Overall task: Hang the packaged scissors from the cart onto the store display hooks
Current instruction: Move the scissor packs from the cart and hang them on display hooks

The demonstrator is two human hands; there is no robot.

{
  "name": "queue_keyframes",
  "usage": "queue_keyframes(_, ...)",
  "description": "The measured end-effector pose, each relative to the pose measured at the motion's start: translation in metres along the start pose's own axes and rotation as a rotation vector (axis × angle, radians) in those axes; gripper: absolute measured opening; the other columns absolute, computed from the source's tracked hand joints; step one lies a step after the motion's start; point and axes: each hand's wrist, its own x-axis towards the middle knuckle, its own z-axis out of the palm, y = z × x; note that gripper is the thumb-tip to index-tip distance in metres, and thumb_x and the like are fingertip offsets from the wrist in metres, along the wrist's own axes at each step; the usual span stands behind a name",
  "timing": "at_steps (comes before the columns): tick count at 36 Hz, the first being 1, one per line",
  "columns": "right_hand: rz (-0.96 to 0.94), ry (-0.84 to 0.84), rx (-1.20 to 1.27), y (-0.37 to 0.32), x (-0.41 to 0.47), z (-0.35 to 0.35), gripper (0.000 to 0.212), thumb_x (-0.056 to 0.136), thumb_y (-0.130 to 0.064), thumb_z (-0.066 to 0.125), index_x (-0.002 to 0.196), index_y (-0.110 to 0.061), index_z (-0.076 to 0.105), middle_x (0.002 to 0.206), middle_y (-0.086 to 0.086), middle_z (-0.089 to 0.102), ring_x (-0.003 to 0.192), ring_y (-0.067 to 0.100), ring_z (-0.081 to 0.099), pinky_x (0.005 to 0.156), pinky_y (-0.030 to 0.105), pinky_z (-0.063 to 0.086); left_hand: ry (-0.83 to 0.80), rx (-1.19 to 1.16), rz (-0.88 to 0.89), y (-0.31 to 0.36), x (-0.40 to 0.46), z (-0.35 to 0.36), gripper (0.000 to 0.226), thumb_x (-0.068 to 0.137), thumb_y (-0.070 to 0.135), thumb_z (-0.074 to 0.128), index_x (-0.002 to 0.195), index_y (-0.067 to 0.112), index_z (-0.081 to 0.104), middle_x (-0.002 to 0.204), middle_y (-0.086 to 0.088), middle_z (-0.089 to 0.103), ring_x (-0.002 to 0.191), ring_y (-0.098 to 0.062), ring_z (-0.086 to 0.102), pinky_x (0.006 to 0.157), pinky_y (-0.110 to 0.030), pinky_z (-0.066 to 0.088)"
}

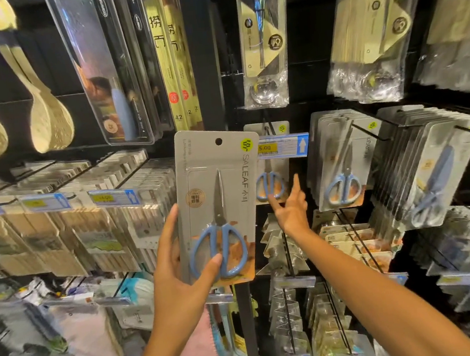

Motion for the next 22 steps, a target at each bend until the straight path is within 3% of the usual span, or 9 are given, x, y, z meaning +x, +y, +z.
queue_keyframes(3,-0.061,-0.106,0.181,0.001,-0.037,-0.008,0.069,0.099,-0.044,0.057,0.157,-0.029,0.023,0.151,0.002,0.042,0.140,0.023,0.041,0.112,0.042,0.039,-0.005,0.008,-0.010,-0.002,0.001,0.000,0.096,0.084,0.009,0.077,0.154,0.051,0.026,0.157,0.036,0.027,0.149,0.000,0.028,0.122,-0.039,0.031)
queue_keyframes(4,-0.075,-0.162,0.264,-0.001,-0.053,-0.014,0.060,0.101,-0.043,0.054,0.154,-0.029,0.030,0.143,-0.004,0.051,0.136,0.018,0.049,0.109,0.037,0.042,-0.004,0.007,-0.009,-0.002,0.001,0.000,0.096,0.084,0.009,0.078,0.154,0.051,0.026,0.158,0.035,0.027,0.150,-0.002,0.028,0.122,-0.042,0.030)
queue_keyframes(5,-0.084,-0.222,0.334,-0.006,-0.072,-0.021,0.052,0.102,-0.042,0.051,0.151,-0.029,0.037,0.135,-0.009,0.058,0.130,0.013,0.055,0.107,0.034,0.045,0.000,0.005,-0.005,-0.002,0.001,0.001,0.096,0.084,0.009,0.078,0.154,0.049,0.026,0.157,0.036,0.027,0.150,-0.001,0.028,0.122,-0.041,0.030)
queue_keyframes(7,-0.121,-0.318,0.446,-0.018,-0.107,-0.035,0.044,0.104,-0.036,0.046,0.147,-0.026,0.045,0.123,-0.009,0.068,0.118,0.009,0.064,0.102,0.033,0.052,0.010,-0.012,0.007,0.000,0.000,0.004,0.095,0.083,0.008,0.077,0.154,0.045,0.027,0.153,0.041,0.029,0.146,0.006,0.032,0.117,-0.023,0.034)
queue_keyframes(10,-0.191,-0.364,0.555,-0.040,-0.146,-0.059,0.044,0.102,-0.030,0.044,0.146,-0.022,0.046,0.120,-0.006,0.071,0.111,0.013,0.068,0.090,0.026,0.056,0.024,-0.039,0.013,0.003,-0.001,0.011,0.094,0.082,0.000,0.076,0.154,0.034,0.027,0.145,0.050,0.033,0.137,0.018,0.035,0.103,-0.001,0.034)
queue_keyframes(17,-0.333,-0.316,0.564,-0.064,-0.171,-0.091,0.049,0.099,-0.004,0.056,0.139,-0.030,0.046,0.117,-0.006,0.072,0.107,0.013,0.071,0.085,0.023,0.058,-0.016,-0.139,0.013,0.006,-0.007,0.030,0.092,0.085,-0.005,0.074,0.157,0.027,0.025,0.151,0.034,0.040,0.140,0.002,0.044,0.107,-0.013,0.042)
queue_keyframes(22,-0.299,-0.305,0.554,-0.063,-0.174,-0.099,0.051,0.101,-0.004,0.054,0.140,-0.034,0.043,0.126,-0.004,0.070,0.111,0.014,0.070,0.087,0.029,0.060,-0.025,-0.168,0.006,0.008,-0.010,0.038,0.095,0.086,-0.006,0.074,0.157,0.030,0.023,0.153,0.026,0.043,0.139,-0.005,0.048,0.109,-0.021,0.045)
